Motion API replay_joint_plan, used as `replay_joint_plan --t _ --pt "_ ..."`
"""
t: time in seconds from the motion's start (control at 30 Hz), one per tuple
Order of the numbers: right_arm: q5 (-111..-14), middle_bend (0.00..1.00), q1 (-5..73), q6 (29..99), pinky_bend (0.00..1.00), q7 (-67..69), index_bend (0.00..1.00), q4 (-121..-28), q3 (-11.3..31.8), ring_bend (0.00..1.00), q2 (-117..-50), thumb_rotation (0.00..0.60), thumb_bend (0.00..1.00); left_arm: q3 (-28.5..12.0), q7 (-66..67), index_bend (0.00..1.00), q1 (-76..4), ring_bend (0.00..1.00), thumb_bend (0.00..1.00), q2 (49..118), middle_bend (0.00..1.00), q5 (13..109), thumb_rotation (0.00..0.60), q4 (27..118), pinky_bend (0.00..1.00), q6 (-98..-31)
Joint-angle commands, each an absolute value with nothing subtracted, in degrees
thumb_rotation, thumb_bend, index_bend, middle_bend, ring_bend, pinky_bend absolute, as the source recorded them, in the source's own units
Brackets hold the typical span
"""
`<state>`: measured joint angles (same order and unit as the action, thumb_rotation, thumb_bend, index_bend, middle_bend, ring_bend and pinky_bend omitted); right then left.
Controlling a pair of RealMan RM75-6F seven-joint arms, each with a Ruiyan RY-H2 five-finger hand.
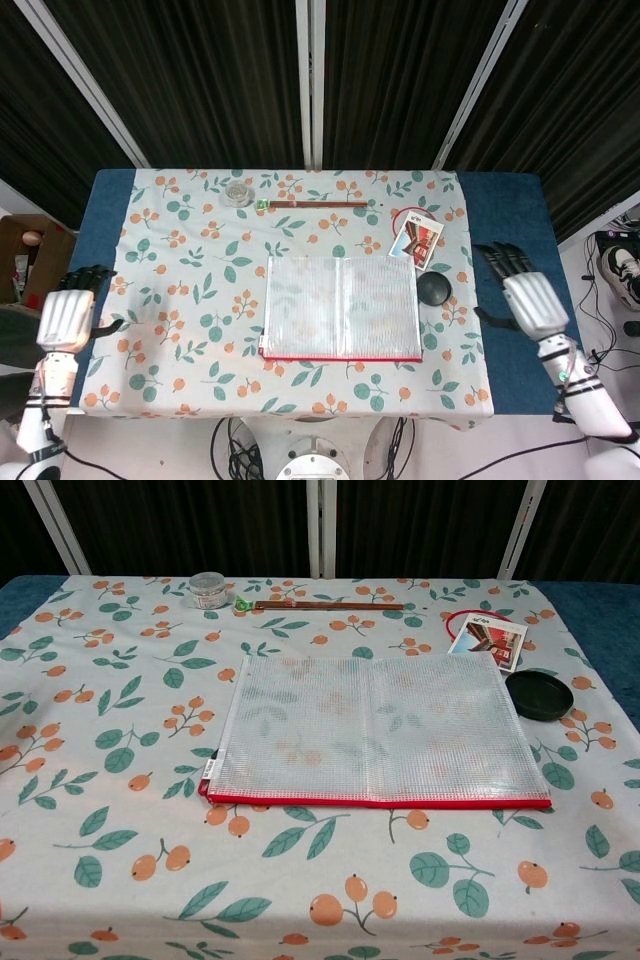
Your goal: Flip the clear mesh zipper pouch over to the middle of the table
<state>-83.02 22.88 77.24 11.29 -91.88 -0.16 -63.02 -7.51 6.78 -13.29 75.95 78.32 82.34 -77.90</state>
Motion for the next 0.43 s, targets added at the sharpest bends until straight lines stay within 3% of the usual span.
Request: replay_joint_plan --t 0.03,0.2,0.43 --pt "-84.79 0.1 15.89 85.24 0.0 16.5 0.07 -86.36 -0.48 0.0 -64.53 0.6 0.18 -5.31 4.7 0.27 -9.41 0.18 0.0 73.8 0.22 78.32 0.6 84.59 0.22 -81.67" --pt "-85.41 0.1 10.38 90.72 0.0 18.75 0.07 -83.57 -1.47 0.0 -65.56 0.6 0.18 -1.56 5.56 0.27 -3.5 0.18 0.0 71.25 0.22 81.23 0.6 88.97 0.22 -88.97" --pt "-87.3 0.09 8.1 89.98 0.0 20.91 0.07 -82.56 -2.96 0.0 -65.32 0.6 0.18 1.63 8.05 0.27 1.79 0.18 0.0 71.09 0.22 85.1 0.6 91.61 0.22 -95.94"
